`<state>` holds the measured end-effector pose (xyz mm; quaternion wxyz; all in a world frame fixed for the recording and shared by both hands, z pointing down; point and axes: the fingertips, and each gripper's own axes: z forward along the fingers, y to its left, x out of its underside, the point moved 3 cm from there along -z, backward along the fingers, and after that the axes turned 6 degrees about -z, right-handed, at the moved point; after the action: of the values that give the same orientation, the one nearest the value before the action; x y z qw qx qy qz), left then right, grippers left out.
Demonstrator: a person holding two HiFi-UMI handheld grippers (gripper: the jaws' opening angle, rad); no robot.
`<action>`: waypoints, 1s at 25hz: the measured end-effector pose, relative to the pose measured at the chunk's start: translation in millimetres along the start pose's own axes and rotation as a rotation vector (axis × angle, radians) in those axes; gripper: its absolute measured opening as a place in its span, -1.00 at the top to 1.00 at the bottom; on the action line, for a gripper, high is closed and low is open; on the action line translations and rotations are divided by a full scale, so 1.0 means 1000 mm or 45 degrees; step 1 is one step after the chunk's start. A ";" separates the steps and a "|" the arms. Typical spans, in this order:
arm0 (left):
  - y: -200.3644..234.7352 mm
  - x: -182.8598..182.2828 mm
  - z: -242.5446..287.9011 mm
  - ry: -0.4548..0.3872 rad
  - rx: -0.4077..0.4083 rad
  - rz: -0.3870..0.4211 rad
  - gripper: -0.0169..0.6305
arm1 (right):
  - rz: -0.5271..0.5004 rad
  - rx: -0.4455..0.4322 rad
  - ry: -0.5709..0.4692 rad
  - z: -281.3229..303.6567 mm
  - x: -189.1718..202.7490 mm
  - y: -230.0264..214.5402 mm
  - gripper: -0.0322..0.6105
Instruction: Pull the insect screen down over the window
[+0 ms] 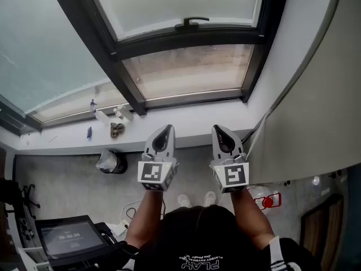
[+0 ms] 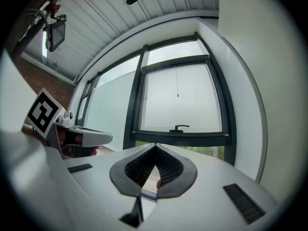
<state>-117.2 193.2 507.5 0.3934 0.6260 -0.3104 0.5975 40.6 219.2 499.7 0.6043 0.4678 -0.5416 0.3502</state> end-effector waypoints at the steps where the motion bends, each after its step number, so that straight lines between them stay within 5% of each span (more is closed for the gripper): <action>1: 0.001 0.003 0.001 0.004 0.005 0.020 0.94 | -0.007 -0.008 -0.011 0.001 0.002 0.002 0.89; 25: 0.005 0.009 0.000 -0.003 0.001 0.041 0.94 | -0.001 0.038 -0.017 0.008 0.012 -0.007 0.89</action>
<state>-120.1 191.3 517.3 0.3833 0.6219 -0.3206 0.6030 46.6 208.2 509.5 0.5937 0.4794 -0.5401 0.3550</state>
